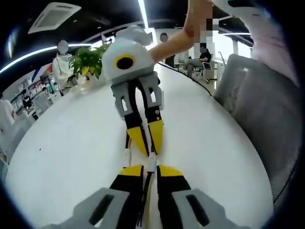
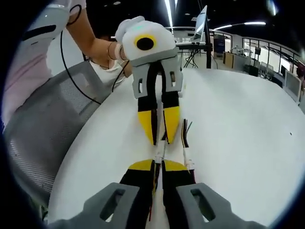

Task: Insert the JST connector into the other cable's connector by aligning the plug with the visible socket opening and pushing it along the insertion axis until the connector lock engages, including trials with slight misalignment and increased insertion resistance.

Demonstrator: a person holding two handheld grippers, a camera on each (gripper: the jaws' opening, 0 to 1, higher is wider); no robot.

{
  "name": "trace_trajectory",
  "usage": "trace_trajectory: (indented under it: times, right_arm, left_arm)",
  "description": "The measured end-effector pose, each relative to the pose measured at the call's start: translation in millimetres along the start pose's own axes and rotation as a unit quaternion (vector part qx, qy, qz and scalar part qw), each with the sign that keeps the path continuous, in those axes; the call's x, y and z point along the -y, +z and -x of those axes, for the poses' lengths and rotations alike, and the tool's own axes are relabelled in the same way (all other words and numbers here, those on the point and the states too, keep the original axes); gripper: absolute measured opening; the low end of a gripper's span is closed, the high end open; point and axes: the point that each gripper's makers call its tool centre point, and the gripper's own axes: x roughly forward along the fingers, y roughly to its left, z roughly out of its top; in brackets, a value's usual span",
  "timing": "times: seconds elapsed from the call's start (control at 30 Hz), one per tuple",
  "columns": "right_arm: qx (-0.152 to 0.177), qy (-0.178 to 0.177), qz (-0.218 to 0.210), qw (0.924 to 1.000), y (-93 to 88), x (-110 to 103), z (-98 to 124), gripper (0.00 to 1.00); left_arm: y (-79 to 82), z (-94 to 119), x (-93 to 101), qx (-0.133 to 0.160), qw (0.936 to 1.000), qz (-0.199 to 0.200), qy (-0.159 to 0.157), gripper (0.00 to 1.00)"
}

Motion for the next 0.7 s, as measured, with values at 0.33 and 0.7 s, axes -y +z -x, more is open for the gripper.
trace_trajectory:
  times: [0.33, 0.7]
  right_arm:
    - [-0.002, 0.003, 0.012, 0.9999, -0.4, -4.7, 0.1, 0.03]
    - [-0.006, -0.005, 0.025, 0.9996, -1.1, -2.6, -2.7, 0.02]
  left_arm:
    - [2.1, -7.7, 3.5, 0.005, 0.9999, -0.002, -0.012, 0.00]
    - [-2.3, -16.0, 5.9, -0.005, 0.9999, -0.007, -0.013, 0.00]
